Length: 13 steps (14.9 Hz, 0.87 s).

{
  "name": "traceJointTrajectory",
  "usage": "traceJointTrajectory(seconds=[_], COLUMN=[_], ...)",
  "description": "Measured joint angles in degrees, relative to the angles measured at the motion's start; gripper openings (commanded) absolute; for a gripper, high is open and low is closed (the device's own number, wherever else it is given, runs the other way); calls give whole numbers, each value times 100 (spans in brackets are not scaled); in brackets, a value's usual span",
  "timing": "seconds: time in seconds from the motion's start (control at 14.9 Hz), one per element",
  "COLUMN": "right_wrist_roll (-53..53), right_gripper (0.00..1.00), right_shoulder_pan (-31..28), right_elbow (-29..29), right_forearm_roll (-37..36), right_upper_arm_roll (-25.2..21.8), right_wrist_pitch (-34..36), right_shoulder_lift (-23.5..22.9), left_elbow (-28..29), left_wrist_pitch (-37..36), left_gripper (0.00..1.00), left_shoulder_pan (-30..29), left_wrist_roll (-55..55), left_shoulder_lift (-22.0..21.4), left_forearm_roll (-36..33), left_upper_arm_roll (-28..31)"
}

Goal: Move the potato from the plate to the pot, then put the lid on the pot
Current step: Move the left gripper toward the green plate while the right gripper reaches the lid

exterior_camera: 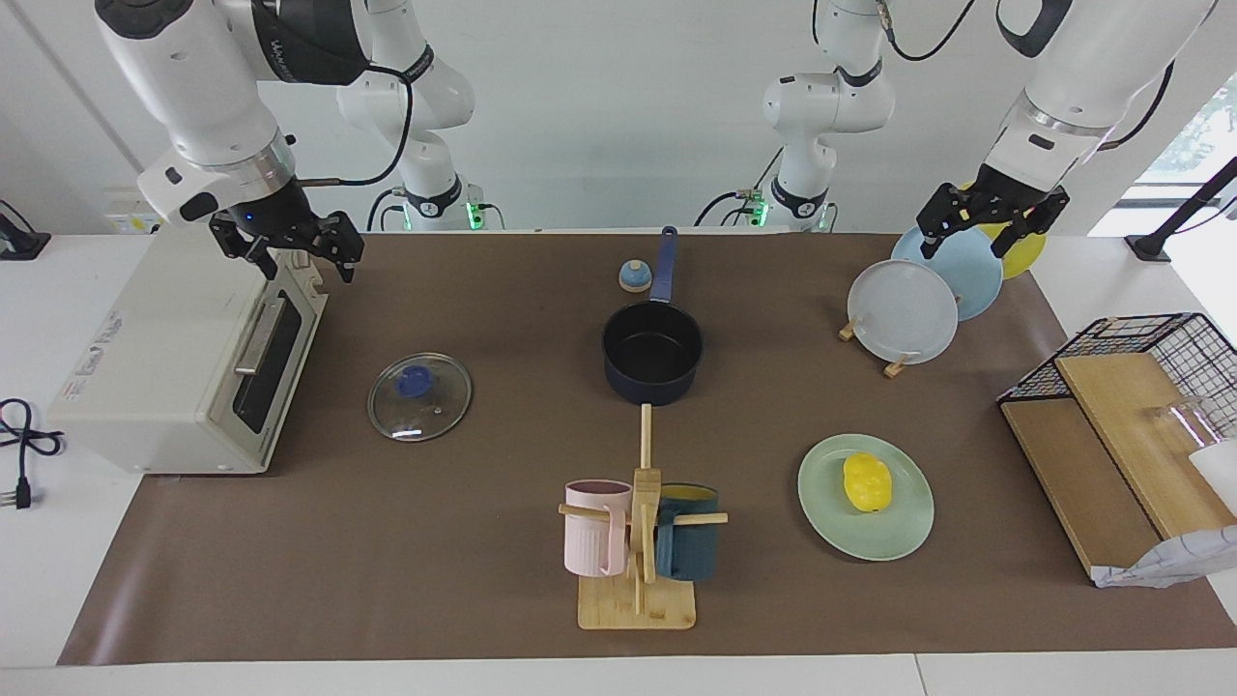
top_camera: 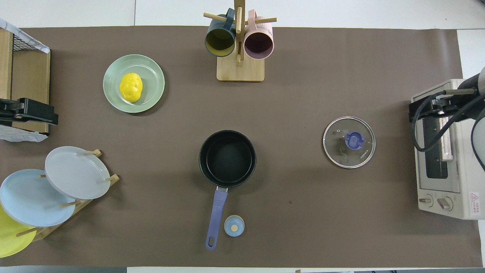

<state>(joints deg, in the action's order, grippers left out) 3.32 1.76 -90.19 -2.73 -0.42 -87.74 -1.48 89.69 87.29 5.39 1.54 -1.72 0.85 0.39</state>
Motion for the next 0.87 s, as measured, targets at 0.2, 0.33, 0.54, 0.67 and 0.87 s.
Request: traceJointTrajectory(seconds=[0.2,0.33,0.54,0.67,0.87], right_wrist_roll=[0,0,0,-8,-280], right_gripper=[100,100,100,100,100], right_shoulder_pan=[1,4,5,12,88], right_elbow=[2,2,-3,-32,-345], right_forearm_roll=[0,0,0,0,63], right_upper_arm_roll=[4,9,10,23,64], right_wrist_pitch=[0,0,0,0,-264], right_shoulder_lift=[33,47,49,56,166], left_elbow=[3,24,65,141,344], left_wrist_pitch=[0,37,106,324,767], left_gripper=[100,100,100,100,100], left_shoulder_pan=[10,13,14,14,16], left_wrist_roll=[0,0,18,86,112], left_shoulder_lift=[0,0,0,-7,53], left_forearm_roll=[22,25,27,27,65], left_upper_arm_roll=[-2,-4,-4,-4,-6])
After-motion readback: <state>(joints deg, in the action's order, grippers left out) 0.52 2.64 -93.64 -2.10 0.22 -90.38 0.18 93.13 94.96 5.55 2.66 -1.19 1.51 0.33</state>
